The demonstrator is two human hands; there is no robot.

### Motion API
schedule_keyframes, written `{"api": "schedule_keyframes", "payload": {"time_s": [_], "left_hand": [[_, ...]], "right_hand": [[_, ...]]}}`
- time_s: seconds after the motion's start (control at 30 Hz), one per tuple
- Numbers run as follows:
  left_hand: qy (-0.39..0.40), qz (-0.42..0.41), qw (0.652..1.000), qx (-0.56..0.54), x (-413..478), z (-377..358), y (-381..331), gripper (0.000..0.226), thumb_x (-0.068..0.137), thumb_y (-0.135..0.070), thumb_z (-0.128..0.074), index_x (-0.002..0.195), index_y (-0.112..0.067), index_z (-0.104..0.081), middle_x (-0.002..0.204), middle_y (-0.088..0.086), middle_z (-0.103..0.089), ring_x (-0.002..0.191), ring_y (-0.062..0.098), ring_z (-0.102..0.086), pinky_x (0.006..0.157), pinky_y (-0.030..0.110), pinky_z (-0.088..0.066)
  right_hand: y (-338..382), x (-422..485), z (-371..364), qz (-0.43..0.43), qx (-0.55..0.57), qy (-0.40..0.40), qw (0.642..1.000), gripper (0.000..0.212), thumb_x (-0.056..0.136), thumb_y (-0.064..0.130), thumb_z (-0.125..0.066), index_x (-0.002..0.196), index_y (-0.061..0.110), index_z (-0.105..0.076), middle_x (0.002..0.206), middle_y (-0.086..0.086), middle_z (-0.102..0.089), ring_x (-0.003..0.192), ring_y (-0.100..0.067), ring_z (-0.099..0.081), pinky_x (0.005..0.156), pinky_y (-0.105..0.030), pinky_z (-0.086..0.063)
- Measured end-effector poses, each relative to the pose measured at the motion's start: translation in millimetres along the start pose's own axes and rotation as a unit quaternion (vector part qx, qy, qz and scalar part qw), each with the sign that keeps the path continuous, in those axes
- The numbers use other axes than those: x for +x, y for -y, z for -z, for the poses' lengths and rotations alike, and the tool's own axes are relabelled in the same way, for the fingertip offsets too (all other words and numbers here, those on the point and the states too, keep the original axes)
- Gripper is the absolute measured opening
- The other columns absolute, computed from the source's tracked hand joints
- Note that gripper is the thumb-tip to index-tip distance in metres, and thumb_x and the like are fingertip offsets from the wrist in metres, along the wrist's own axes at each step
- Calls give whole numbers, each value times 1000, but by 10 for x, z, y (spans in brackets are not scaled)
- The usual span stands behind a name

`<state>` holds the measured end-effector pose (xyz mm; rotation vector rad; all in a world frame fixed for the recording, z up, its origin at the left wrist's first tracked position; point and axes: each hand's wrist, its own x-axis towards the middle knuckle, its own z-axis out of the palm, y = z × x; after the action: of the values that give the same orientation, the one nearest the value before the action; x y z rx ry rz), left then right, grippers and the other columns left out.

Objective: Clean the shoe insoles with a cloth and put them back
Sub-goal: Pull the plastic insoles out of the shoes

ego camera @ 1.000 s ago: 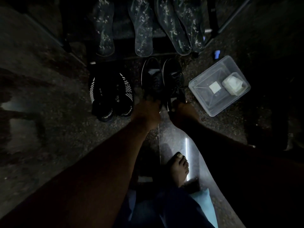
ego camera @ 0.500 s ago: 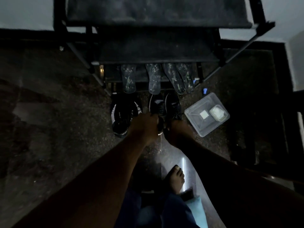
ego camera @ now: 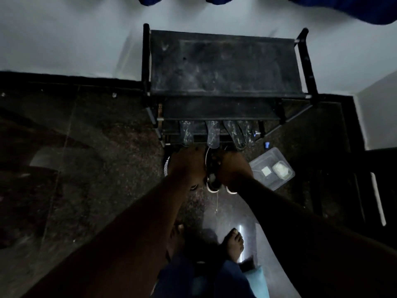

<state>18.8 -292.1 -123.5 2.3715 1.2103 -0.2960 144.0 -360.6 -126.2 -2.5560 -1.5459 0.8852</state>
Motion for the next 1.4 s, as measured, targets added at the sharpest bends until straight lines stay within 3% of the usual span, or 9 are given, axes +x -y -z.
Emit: {"api": "schedule_keyframes", "payload": {"time_s": [0.27, 0.43, 0.77, 0.93, 1.1, 1.17, 1.27, 1.4], "left_hand": [[13, 13, 999, 29, 42, -28, 369, 41, 91, -25, -64, 132, -18, -63, 133, 8, -63, 121, 33, -61, 98, 41, -52], [22, 15, 999, 47, 77, -217, 534, 44, 92, -28, -61, 135, -20, -58, 137, 8, -60, 124, 34, -59, 100, 44, -51], [35, 29, 996, 73, 582, -456, 448, 38, 92, -29, -61, 129, -21, -62, 128, 8, -67, 116, 33, -64, 93, 42, -55], [51, 117, 992, -17, 1067, -847, 528, 33, 94, -38, -63, 120, -17, -66, 117, 12, -70, 106, 34, -68, 88, 44, -59], [24, 195, 976, -93, 1569, -1437, 766, 48, 92, -50, -63, 125, -14, -67, 127, 14, -68, 116, 35, -65, 87, 32, -50], [31, 210, 973, -86, 1743, -1625, 857, 45, 95, -46, -62, 124, -12, -68, 130, 14, -67, 119, 35, -63, 85, 32, -46], [27, 219, 973, -72, 1909, -1773, 936, 36, 102, -35, -52, 122, -11, -70, 131, 14, -66, 122, 34, -62, 92, 36, -50], [-9, 276, 945, -176, 2050, -1988, 1026, 41, 98, -31, -59, 130, -6, -63, 134, 15, -64, 122, 36, -61, 99, 40, -52]], "right_hand": [[145, 160, -20, 4, -9, 6, 1000, 22, 89, 25, -61, 105, 15, -73, 101, -15, -75, 94, -37, -73, 72, -39, -58], [50, 253, -146, 15, 22, -6, 1000, 26, 88, 28, -64, 111, 20, -71, 106, -14, -75, 95, -37, -71, 77, -38, -58], [-343, 715, -402, 30, -5, 11, 999, 26, 87, 35, -63, 109, 22, -68, 103, -11, -75, 92, -35, -71, 68, -29, -47], [-574, 1098, -608, 19, 9, 12, 1000, 24, 90, 31, -62, 107, 17, -70, 106, -14, -74, 96, -37, -70, 78, -38, -58], [-868, 1556, -1086, -12, 17, 14, 1000, 25, 89, 32, -62, 104, 14, -71, 107, -16, -73, 99, -38, -70, 83, -41, -58], [-963, 1716, -1262, -27, 21, 2, 999, 24, 92, 33, -62, 106, 16, -72, 110, -16, -73, 101, -38, -69, 84, -39, -56], [-1049, 1909, -1530, -40, -5, 15, 999, 32, 94, 41, -56, 109, 16, -71, 112, -16, -73, 102, -39, -69, 78, -36, -49], [-1088, 2054, -1783, -76, 5, 10, 997, 42, 92, 47, -53, 111, 15, -70, 114, -15, -72, 103, -39, -69, 77, -34, -46]]}}
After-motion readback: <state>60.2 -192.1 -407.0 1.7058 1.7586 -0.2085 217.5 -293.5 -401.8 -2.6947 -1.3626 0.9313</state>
